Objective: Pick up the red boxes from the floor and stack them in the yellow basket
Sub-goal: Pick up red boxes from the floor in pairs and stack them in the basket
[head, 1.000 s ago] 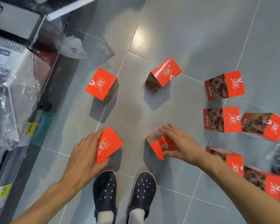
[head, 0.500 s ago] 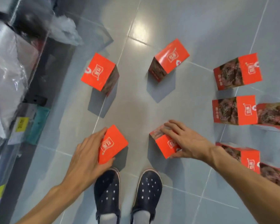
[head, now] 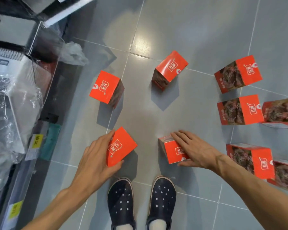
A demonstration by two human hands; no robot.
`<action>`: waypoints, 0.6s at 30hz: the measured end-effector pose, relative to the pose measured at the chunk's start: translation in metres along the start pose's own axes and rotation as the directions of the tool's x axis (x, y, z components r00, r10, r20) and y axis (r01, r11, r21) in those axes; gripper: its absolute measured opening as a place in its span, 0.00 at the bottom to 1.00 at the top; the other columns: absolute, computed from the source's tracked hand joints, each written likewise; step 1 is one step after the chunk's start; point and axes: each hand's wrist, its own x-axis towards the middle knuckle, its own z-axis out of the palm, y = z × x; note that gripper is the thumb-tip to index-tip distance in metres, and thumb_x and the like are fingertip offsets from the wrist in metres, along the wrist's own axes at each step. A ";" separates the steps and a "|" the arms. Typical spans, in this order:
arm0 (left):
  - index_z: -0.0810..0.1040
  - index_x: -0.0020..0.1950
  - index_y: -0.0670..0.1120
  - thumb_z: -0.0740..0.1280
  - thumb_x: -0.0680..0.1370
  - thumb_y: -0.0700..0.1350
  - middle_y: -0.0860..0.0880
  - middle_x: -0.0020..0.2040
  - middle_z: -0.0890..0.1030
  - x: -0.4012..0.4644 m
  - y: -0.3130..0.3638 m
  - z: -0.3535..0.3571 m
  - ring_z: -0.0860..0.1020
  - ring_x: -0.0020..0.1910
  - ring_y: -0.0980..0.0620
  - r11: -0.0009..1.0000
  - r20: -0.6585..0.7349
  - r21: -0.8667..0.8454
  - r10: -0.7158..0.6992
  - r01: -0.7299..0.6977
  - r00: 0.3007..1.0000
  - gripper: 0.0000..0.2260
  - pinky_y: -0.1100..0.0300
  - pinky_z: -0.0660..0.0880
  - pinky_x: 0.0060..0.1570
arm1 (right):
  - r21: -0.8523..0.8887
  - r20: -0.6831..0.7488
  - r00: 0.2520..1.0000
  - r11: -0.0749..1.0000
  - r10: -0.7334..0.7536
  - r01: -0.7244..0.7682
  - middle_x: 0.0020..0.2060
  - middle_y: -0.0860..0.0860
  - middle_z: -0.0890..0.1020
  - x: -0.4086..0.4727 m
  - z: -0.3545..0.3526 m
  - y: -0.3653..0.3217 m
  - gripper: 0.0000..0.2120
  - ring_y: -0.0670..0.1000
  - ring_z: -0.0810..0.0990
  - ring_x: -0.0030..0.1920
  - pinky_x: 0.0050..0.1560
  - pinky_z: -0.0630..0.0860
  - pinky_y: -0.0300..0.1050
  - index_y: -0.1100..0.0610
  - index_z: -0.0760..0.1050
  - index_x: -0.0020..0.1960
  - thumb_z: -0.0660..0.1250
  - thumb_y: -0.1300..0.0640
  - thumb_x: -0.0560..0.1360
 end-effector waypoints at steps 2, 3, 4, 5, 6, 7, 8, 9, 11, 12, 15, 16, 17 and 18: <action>0.56 0.78 0.57 0.76 0.69 0.57 0.56 0.69 0.70 -0.003 -0.001 0.003 0.72 0.62 0.53 1.000 -0.010 -0.001 -0.010 0.010 1.000 0.43 0.56 0.68 0.58 | 0.012 -0.028 0.999 1.000 -0.018 0.018 0.70 0.54 0.68 0.001 -0.001 -0.002 0.50 0.55 0.68 0.67 0.71 0.65 0.50 0.57 0.52 0.78 0.59 0.25 0.69; 0.56 0.78 0.57 0.76 0.69 0.58 0.56 0.69 0.70 -0.005 -0.001 0.003 0.72 0.61 0.52 1.000 -0.010 -0.004 -0.021 0.021 1.000 0.43 0.55 0.69 0.57 | 0.017 -0.038 0.999 1.000 -0.021 0.021 0.68 0.53 0.70 0.001 -0.003 -0.003 0.48 0.55 0.70 0.64 0.68 0.67 0.49 0.57 0.55 0.77 0.60 0.27 0.70; 0.56 0.78 0.57 0.76 0.69 0.58 0.55 0.69 0.71 -0.007 0.000 0.002 0.73 0.61 0.52 1.000 -0.010 -0.008 -0.030 0.030 1.000 0.43 0.54 0.70 0.57 | 0.025 -0.052 0.999 1.000 -0.009 0.011 0.67 0.53 0.72 -0.001 -0.007 -0.005 0.46 0.54 0.71 0.62 0.66 0.69 0.48 0.57 0.57 0.76 0.60 0.27 0.70; 0.56 0.78 0.57 0.76 0.69 0.59 0.55 0.69 0.71 -0.009 0.002 -0.001 0.73 0.60 0.52 0.999 -0.012 -0.007 -0.036 0.036 0.999 0.43 0.54 0.70 0.57 | 0.044 -0.070 0.997 0.999 0.018 -0.015 0.66 0.53 0.73 -0.003 -0.012 -0.007 0.45 0.54 0.72 0.61 0.64 0.70 0.47 0.56 0.58 0.75 0.60 0.27 0.70; 0.56 0.78 0.57 0.76 0.69 0.59 0.55 0.68 0.72 -0.011 0.005 -0.006 0.73 0.60 0.52 0.999 -0.012 -0.004 -0.038 0.038 0.999 0.43 0.54 0.70 0.56 | 0.070 -0.091 0.994 0.996 0.053 -0.047 0.65 0.52 0.73 -0.006 -0.019 -0.009 0.45 0.53 0.73 0.60 0.63 0.71 0.47 0.55 0.59 0.74 0.60 0.26 0.69; 0.56 0.78 0.58 0.76 0.69 0.60 0.55 0.68 0.72 -0.014 0.009 -0.012 0.73 0.59 0.52 0.999 -0.009 -0.001 -0.040 0.040 0.999 0.43 0.54 0.70 0.56 | 0.098 -0.107 0.991 0.992 0.087 -0.076 0.65 0.52 0.74 -0.010 -0.029 -0.012 0.45 0.53 0.74 0.60 0.62 0.72 0.47 0.54 0.59 0.74 0.60 0.25 0.69; 0.56 0.78 0.58 0.75 0.69 0.60 0.55 0.67 0.72 -0.017 0.014 -0.021 0.73 0.59 0.53 0.999 -0.008 -0.005 -0.039 0.039 0.999 0.43 0.55 0.70 0.55 | 0.122 -0.123 0.986 0.988 0.113 -0.098 0.64 0.52 0.74 -0.014 -0.043 -0.016 0.46 0.53 0.74 0.60 0.62 0.72 0.48 0.54 0.58 0.75 0.59 0.24 0.69; 0.56 0.77 0.58 0.75 0.69 0.60 0.56 0.67 0.72 -0.020 0.021 -0.032 0.73 0.59 0.54 0.999 -0.012 -0.014 -0.033 0.033 0.999 0.43 0.57 0.69 0.55 | 0.141 -0.143 0.981 0.984 0.129 -0.109 0.64 0.52 0.74 -0.019 -0.059 -0.020 0.46 0.53 0.74 0.59 0.61 0.73 0.49 0.54 0.58 0.75 0.60 0.24 0.68; 0.56 0.77 0.58 0.75 0.70 0.60 0.56 0.68 0.71 -0.029 0.040 -0.061 0.71 0.61 0.56 1.000 -0.022 -0.027 0.000 0.000 1.000 0.42 0.59 0.68 0.54 | 0.161 -0.189 0.971 0.980 0.144 -0.114 0.61 0.53 0.74 -0.034 -0.104 -0.029 0.47 0.54 0.75 0.57 0.59 0.74 0.50 0.54 0.59 0.75 0.61 0.25 0.68; 0.55 0.78 0.58 0.75 0.70 0.61 0.56 0.69 0.71 -0.033 0.051 -0.079 0.71 0.62 0.56 0.999 -0.035 -0.026 0.019 -0.019 0.999 0.42 0.59 0.68 0.55 | 0.164 -0.222 0.965 0.981 0.143 -0.107 0.60 0.53 0.75 -0.043 -0.133 -0.034 0.47 0.54 0.75 0.56 0.57 0.75 0.51 0.55 0.59 0.75 0.61 0.25 0.68; 0.55 0.79 0.58 0.73 0.71 0.62 0.57 0.70 0.69 -0.049 0.095 -0.147 0.69 0.65 0.55 0.998 -0.107 -0.035 0.055 -0.059 0.993 0.41 0.55 0.71 0.58 | 0.165 -0.294 0.944 0.981 0.147 -0.101 0.60 0.53 0.75 -0.078 -0.232 -0.058 0.47 0.54 0.74 0.56 0.55 0.75 0.52 0.55 0.59 0.76 0.61 0.26 0.69; 0.55 0.79 0.58 0.73 0.72 0.63 0.58 0.70 0.69 -0.055 0.111 -0.174 0.69 0.65 0.55 0.997 -0.141 -0.033 0.067 -0.072 0.988 0.41 0.55 0.71 0.59 | 0.163 -0.323 0.934 0.981 0.153 -0.105 0.60 0.52 0.74 -0.092 -0.268 -0.066 0.47 0.53 0.73 0.56 0.55 0.76 0.51 0.55 0.59 0.76 0.61 0.25 0.69; 0.55 0.79 0.58 0.73 0.72 0.63 0.59 0.70 0.68 -0.060 0.129 -0.202 0.69 0.65 0.56 0.996 -0.174 -0.024 0.083 -0.089 0.981 0.41 0.55 0.70 0.60 | 0.163 -0.360 0.919 0.981 0.160 -0.107 0.60 0.51 0.74 -0.105 -0.304 -0.074 0.46 0.53 0.73 0.56 0.55 0.76 0.51 0.54 0.59 0.76 0.61 0.26 0.69; 0.55 0.79 0.58 0.72 0.72 0.64 0.59 0.70 0.68 -0.068 0.148 -0.233 0.69 0.65 0.56 0.994 -0.204 -0.015 0.102 -0.107 0.974 0.41 0.56 0.70 0.60 | 0.168 -0.395 0.903 0.980 0.167 -0.108 0.59 0.51 0.74 -0.119 -0.341 -0.085 0.46 0.52 0.73 0.57 0.55 0.76 0.50 0.54 0.59 0.76 0.62 0.26 0.69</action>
